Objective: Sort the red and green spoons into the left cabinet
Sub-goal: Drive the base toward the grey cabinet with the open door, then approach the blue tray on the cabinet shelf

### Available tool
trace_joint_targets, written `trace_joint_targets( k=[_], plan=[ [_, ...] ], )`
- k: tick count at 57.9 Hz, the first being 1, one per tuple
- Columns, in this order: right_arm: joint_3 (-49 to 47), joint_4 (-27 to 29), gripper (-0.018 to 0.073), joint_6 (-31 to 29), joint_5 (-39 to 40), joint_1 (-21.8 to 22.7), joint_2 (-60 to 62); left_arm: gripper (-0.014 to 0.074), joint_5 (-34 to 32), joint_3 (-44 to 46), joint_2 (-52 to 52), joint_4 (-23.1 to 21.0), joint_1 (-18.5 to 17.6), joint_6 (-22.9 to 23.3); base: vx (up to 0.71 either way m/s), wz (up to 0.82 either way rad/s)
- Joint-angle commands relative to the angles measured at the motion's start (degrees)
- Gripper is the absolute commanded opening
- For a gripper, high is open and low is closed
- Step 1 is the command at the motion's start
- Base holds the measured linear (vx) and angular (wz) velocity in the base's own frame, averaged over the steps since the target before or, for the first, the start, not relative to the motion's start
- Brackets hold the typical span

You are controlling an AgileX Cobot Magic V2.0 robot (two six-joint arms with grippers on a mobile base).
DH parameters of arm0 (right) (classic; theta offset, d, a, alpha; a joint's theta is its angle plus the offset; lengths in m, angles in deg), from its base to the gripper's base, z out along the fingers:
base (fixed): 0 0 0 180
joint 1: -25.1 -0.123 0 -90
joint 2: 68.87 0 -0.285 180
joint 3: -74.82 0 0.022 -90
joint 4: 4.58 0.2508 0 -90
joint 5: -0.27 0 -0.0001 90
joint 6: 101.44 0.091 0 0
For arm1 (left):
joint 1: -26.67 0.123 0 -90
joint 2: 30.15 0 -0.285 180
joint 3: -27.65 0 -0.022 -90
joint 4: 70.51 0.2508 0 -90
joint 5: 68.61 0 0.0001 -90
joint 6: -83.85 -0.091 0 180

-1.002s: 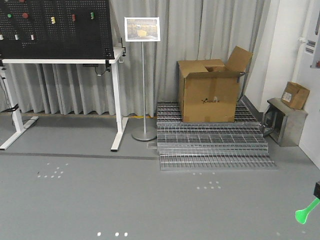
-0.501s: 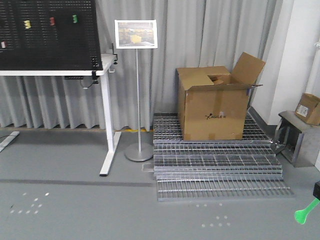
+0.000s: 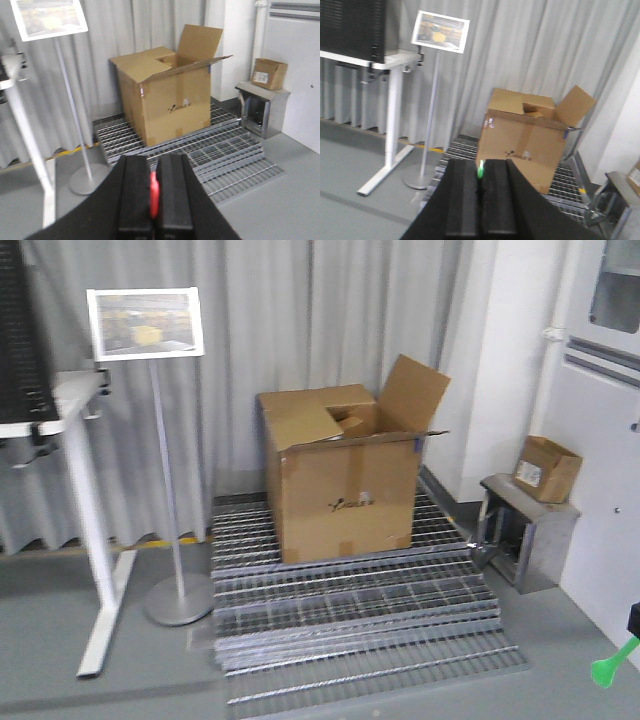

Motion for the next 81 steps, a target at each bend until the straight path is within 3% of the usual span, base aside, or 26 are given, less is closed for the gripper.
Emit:
trace_joint_targets(
  k=[1, 42, 81],
  plan=[
    [-1.60, 1.35, -0.0003, 0.06, 1.14, 0.28, -0.01, -0.0004, -4.14, 1.58, -0.02, -1.07, -0.40, 0.05, 0.57, -0.39],
    [-1.60, 1.35, -0.0003, 0.06, 1.38, 0.28, -0.19, -0.0004, -4.15, 1.65, 0.09, -1.07, -0.40, 0.05, 0.52, -0.39],
    [-1.60, 1.35, -0.0003, 0.06, 0.99, 0.28, 0.02, -0.0004, -4.24, 1.65, 0.14, -1.07, -0.40, 0.05, 0.36, -0.75]
  ],
)
